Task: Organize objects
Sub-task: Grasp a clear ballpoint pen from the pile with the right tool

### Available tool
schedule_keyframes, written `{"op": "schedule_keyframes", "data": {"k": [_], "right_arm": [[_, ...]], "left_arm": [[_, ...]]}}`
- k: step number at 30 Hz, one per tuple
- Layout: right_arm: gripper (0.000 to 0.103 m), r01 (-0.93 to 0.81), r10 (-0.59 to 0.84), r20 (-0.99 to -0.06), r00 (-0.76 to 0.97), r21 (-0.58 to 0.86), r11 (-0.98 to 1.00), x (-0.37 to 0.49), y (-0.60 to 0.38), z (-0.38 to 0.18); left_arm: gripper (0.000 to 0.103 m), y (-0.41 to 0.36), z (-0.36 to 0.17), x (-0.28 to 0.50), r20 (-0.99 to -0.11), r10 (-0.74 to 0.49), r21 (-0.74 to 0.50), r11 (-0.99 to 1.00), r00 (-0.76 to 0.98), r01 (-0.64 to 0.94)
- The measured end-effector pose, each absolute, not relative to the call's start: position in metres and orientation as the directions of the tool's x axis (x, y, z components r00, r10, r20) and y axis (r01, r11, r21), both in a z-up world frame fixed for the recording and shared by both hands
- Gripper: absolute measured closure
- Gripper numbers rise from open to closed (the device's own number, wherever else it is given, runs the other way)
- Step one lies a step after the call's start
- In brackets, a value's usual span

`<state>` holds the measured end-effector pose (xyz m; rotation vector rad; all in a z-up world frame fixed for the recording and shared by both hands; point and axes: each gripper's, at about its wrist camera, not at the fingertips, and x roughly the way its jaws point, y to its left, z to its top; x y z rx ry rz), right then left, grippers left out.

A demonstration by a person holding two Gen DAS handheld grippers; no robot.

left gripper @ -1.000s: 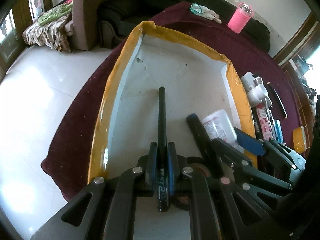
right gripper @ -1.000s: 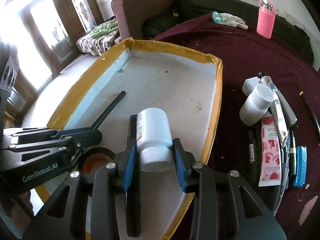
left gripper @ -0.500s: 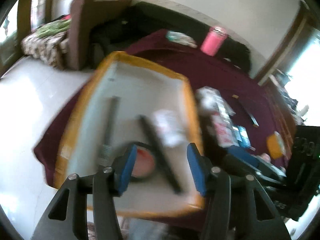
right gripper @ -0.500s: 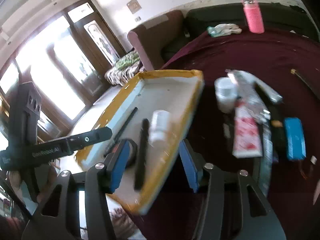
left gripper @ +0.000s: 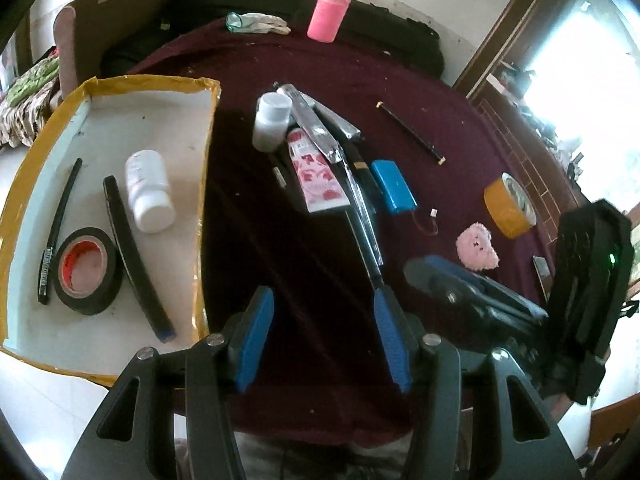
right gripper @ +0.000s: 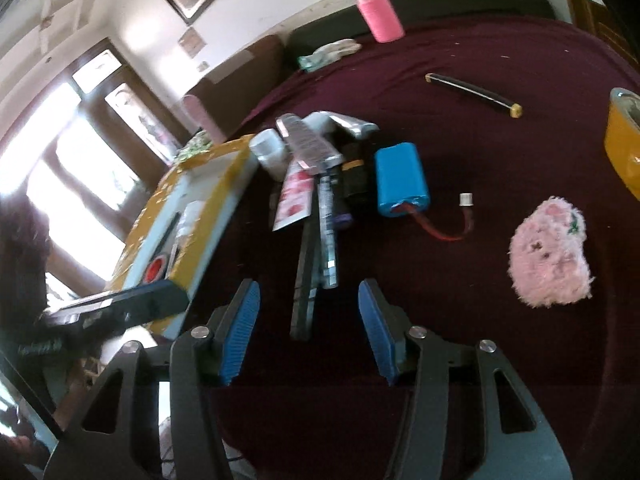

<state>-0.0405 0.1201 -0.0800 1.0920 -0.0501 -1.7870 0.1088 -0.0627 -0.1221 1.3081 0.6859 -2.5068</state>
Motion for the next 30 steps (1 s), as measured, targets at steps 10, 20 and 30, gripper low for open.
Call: {"op": "schedule_keyframes", "data": {"k": [10, 20, 30], "right_arm": [[0.082, 0.689, -0.655, -0.753, -0.065, 0.441, -0.575, -0.069, 0.09, -0.097], [0.087, 0.665, -0.687, -0.722, 0.083, 0.554, -0.501, -0.084, 0.072, -0.105], [0.103, 0.671, -0.666, -0.745, 0.049, 0.518, -0.53, -0.073, 0.09, -0.104]], "left_arm": [[0.057, -0.069, -0.129, 0.114, -0.83, 0.008, -0.306, -0.844, -0.558, 0.441], [0.057, -0.071, -0.137, 0.11, -0.835, 0.035, -0.326, -0.836, -0.549, 0.442], [0.057, -0.068, -0.14, 0.098, -0.838, 0.061, -0.341, -0.835, -0.543, 0.431]]}}
